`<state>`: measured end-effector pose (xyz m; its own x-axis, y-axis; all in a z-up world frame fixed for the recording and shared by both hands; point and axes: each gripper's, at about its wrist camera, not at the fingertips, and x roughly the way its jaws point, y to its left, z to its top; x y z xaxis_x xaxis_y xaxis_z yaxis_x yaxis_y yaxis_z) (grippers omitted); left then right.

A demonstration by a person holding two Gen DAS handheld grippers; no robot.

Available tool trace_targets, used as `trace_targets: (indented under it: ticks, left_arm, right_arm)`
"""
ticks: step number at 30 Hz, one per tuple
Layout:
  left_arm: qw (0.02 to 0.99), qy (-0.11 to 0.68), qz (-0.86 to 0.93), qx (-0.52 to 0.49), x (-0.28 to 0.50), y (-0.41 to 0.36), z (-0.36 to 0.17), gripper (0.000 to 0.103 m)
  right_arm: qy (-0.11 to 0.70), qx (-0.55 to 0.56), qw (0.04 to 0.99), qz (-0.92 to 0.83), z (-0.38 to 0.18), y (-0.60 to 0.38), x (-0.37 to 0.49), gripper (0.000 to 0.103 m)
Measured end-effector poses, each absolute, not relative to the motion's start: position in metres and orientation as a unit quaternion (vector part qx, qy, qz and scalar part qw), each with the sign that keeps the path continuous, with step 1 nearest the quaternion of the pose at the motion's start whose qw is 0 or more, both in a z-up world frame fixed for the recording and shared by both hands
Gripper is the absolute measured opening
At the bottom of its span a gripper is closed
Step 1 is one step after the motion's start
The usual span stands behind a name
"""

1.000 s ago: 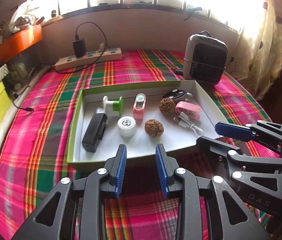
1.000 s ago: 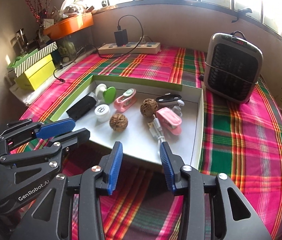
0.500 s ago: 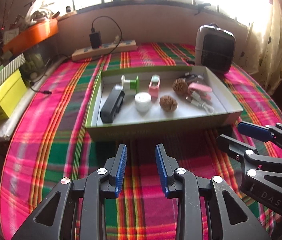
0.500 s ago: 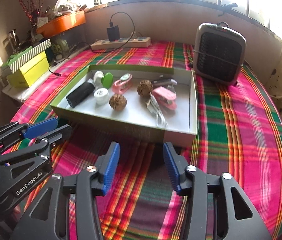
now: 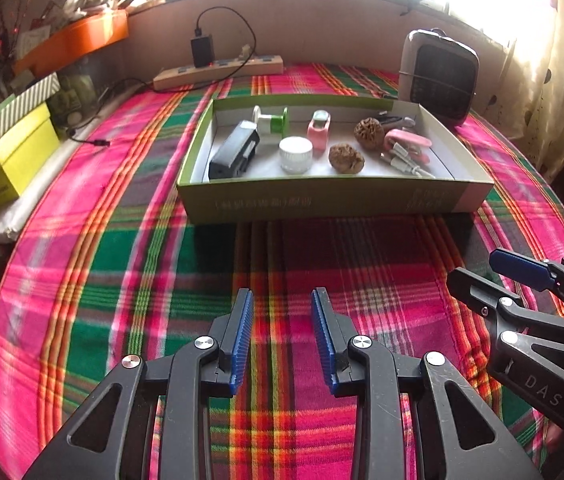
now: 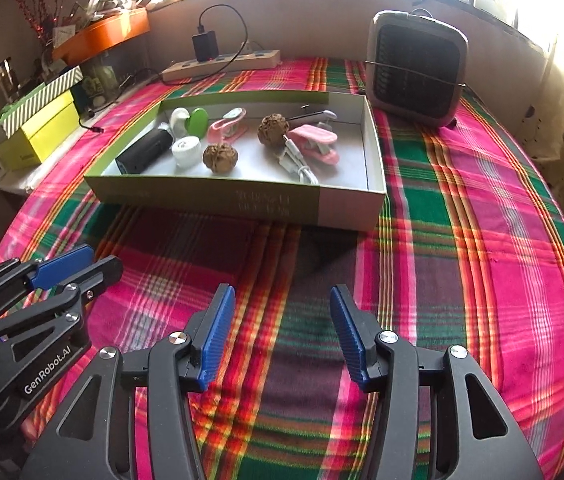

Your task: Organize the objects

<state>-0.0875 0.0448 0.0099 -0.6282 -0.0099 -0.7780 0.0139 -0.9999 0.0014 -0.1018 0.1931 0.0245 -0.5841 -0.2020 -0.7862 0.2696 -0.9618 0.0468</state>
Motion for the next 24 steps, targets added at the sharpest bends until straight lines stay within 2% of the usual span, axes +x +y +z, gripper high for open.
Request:
trace_targets:
  ticks: [4,8,24]
  left_arm:
    - [0.010,-0.001,-0.905,0.425,-0.083,0.047,0.009,0.028]
    - [0.016,0.000,-0.907,0.421,-0.081,0.047,0.009,0.029]
    - [0.022,0.004,-0.907,0.421,-0.077,0.051,0.008,0.032]
  right_arm:
    - [0.037,0.438,0.131,-0.889,0.022,0.193,-0.097,0.051]
    - [0.045,0.434,0.127,-0.891,0.021,0.190,-0.090,0.058]
    - [0.049,0.428,0.104,-0.896,0.019,0.188,-0.078,0.064]
